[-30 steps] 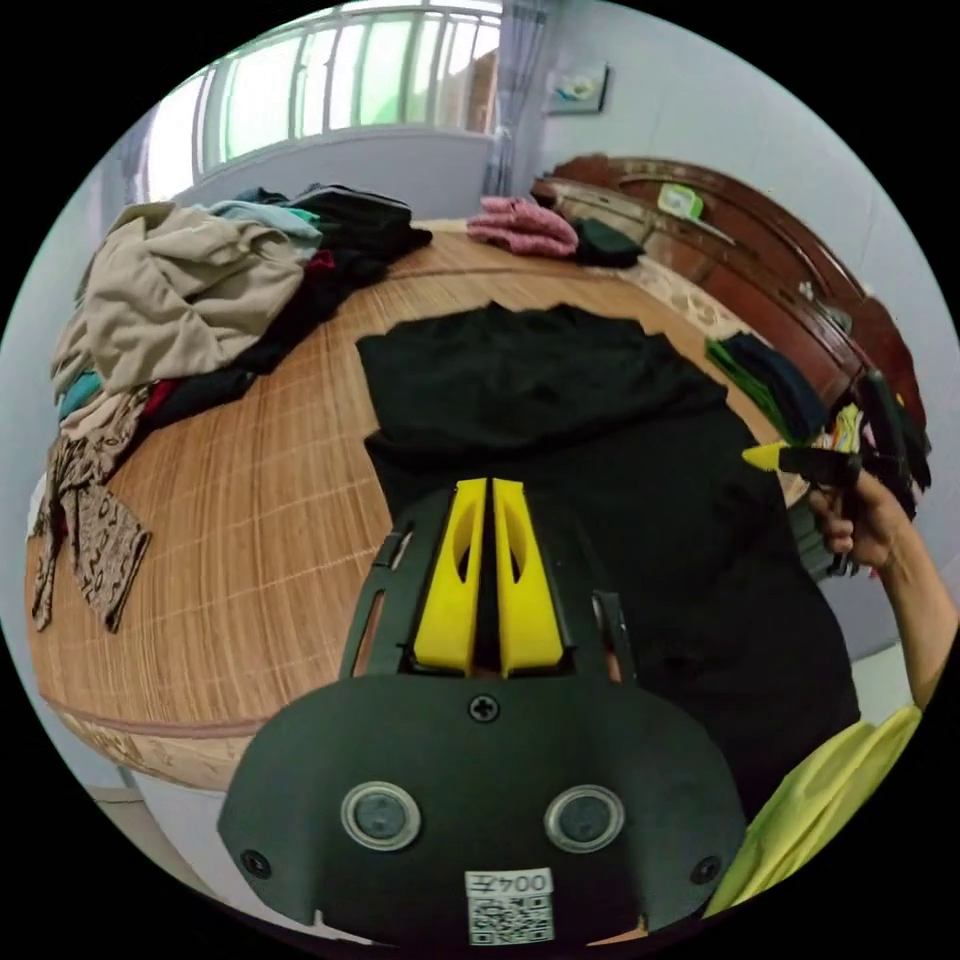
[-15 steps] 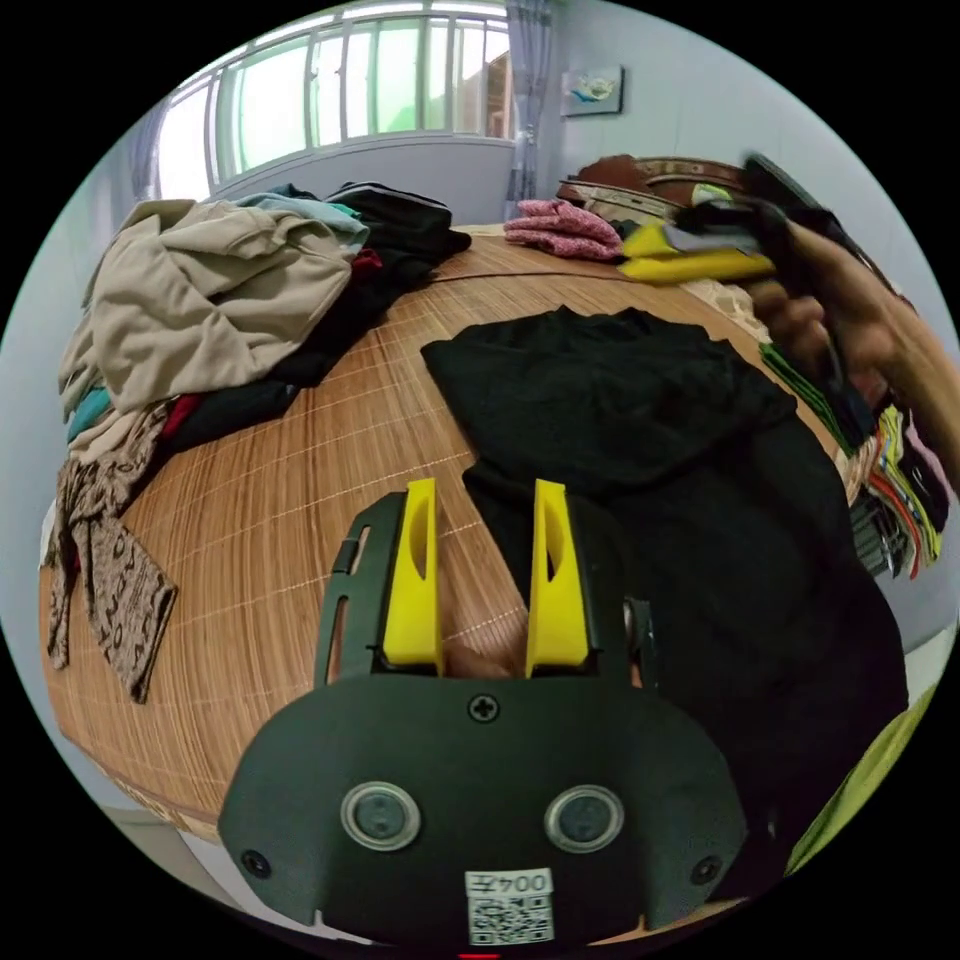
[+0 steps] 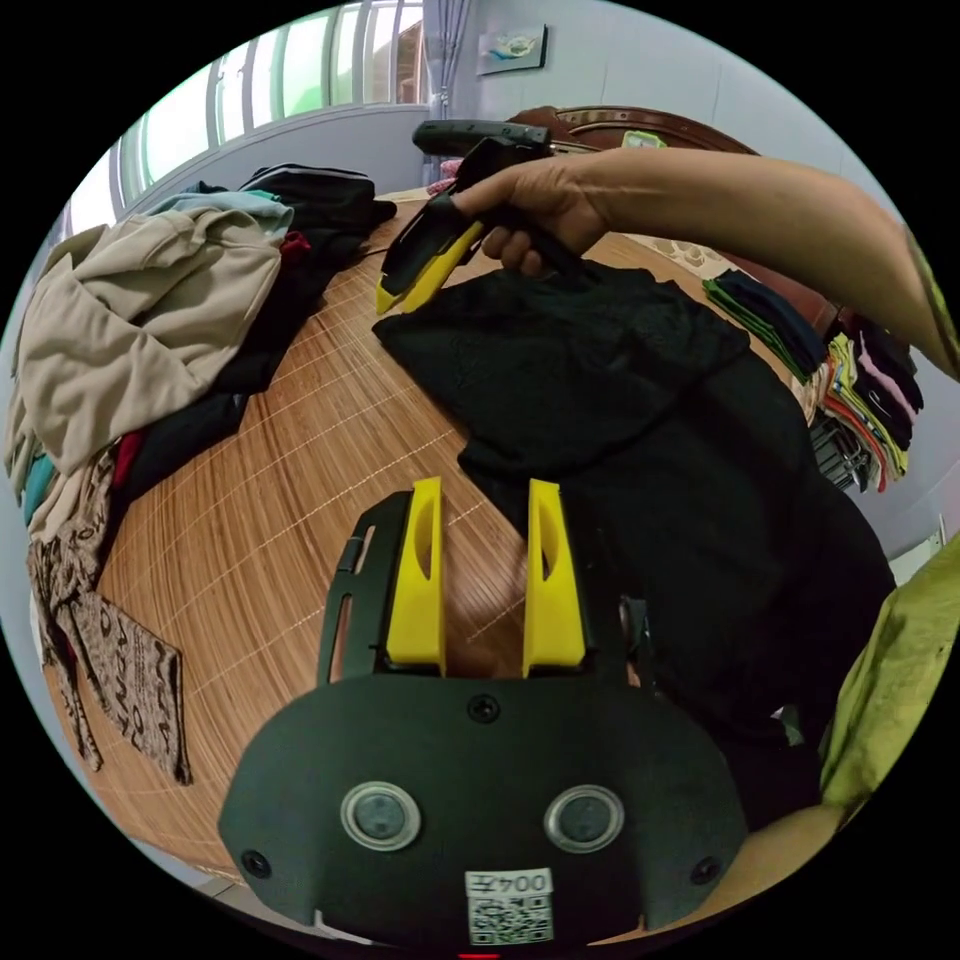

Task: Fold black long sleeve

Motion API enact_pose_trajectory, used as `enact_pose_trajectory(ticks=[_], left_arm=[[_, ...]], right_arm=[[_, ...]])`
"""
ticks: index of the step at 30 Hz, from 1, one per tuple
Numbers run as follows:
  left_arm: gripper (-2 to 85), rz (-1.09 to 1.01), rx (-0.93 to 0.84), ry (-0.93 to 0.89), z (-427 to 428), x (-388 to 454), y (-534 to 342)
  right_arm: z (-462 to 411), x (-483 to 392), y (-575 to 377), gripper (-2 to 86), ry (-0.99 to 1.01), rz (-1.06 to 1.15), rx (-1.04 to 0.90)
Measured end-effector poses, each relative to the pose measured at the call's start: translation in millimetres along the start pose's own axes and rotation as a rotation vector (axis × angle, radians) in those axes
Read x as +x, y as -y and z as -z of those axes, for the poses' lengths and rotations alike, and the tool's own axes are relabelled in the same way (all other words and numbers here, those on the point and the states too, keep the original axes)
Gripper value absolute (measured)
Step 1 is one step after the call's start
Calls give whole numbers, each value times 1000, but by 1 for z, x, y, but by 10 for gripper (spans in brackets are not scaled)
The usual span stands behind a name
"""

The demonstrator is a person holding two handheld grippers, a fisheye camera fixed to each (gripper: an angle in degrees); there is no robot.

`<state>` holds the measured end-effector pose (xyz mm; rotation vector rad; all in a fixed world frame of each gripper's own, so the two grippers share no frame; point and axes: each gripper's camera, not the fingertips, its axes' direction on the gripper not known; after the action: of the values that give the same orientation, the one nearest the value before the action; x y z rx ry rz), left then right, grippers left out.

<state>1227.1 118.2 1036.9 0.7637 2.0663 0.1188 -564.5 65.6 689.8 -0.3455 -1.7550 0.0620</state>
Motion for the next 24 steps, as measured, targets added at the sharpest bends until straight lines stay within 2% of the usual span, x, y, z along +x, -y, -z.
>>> enact_pose_trajectory(ticks=[3,9,14,19,24], left_arm=[[124,0,15,-19,-5,-13,-5],[113,-33,-19,73,-26,-29,-6],[104,35,2,16,-37,-60,-13],[82,92,-69,18,-60,-83,-12],[50,197,-65,-45,-67,-118,-28]], right_arm=[[-14,-1,21,86,-50,17,-44],[-21,-4,48,38,-96,47,-20],[-6,-9,60,28,-113,81,55],[0,-13,65,22,-158,115,101],[9,-6,66,18,-219,55,190]])
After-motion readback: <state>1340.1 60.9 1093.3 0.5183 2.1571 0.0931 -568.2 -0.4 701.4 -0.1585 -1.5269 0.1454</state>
